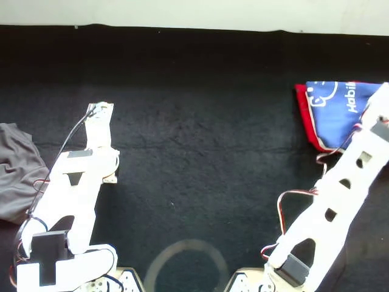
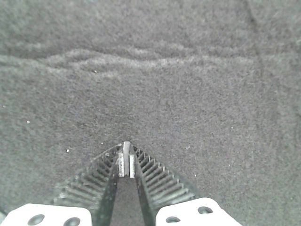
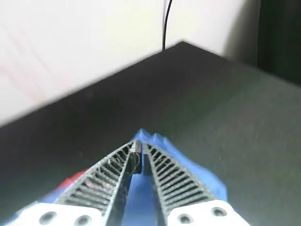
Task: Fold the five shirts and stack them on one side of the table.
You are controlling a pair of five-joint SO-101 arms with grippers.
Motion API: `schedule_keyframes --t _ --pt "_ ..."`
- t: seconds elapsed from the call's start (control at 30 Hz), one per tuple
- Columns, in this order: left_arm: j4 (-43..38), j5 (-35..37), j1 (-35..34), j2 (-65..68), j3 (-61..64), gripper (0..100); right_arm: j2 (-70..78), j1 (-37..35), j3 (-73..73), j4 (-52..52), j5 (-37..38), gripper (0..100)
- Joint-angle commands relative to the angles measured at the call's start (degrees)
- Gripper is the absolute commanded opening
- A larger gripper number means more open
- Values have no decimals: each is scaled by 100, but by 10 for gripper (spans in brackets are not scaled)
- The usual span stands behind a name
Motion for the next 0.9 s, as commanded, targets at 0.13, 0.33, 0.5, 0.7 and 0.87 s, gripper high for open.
schedule_keyframes --t 0.13,0.33,0.5,0.7,0.87 --pt "-149 -35 -40 -57 22 9 -936 40 -523 462 -422 74" --pt "-149 -35 -40 -57 22 9 -576 31 -514 444 -255 73" --pt "-149 -35 -40 -57 22 9 -198 110 -514 198 -255 73" --pt "-149 -35 -40 -57 22 9 382 365 -514 -585 -255 73" --pt "-149 -35 -40 -57 22 9 400 444 -514 -576 -290 73"
